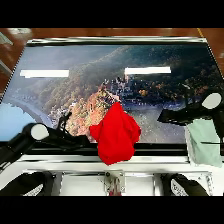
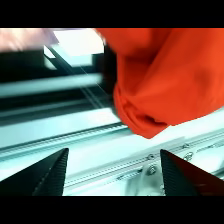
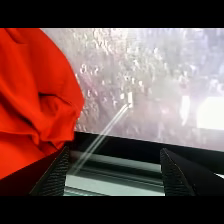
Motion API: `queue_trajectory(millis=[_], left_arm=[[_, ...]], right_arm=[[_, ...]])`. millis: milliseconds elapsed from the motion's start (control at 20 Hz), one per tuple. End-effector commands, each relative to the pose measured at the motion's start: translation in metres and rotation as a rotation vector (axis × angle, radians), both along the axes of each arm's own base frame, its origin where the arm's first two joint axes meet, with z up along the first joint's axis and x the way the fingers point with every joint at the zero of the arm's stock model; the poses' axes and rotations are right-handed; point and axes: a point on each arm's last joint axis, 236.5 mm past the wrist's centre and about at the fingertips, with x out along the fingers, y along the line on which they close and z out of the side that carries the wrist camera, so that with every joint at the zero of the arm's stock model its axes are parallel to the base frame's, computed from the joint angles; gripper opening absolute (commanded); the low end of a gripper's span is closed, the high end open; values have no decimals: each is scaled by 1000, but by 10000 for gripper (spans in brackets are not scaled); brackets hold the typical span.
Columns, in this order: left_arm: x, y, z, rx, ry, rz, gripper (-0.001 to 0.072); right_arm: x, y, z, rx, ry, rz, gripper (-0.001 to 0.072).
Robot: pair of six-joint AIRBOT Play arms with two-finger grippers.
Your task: Fold the shirts.
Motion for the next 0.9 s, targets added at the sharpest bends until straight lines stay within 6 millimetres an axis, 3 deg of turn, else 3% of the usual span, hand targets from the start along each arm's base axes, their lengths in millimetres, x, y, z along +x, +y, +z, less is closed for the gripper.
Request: queue_trajectory(millis=[0, 100, 250, 400, 450, 500, 550, 650, 850], left_arm=[[-7, -33, -23, -117, 40, 130, 719], [-2, -50, -33, -128, 32, 161, 718], [-1, -57, -59, -76, 47, 169, 717], [21, -65, -63, -77, 10, 189, 690], [30, -70, -60, -84, -8, 198, 503], [38, -73, -56, -91, -26, 204, 191], [46, -76, -52, -100, -59, 198, 38], [55, -78, -42, -117, -97, 158, 37], [59, -74, -25, -141, -102, 80, 37]], right_arm=[[5, 18, -17, 92, 39, -9, 691], [5, 20, -25, 103, 66, -6, 691], [5, 22, -32, 115, 95, -10, 691], [6, 25, -31, 128, 94, -12, 691], [6, 26, -31, 134, 93, -14, 691], [6, 26, -31, 134, 92, -15, 691], [5, 27, -34, 136, 92, -14, 691], [0, 32, -43, 162, 106, -32, 691], [-7, 65, -57, 328, 94, -61, 691]])
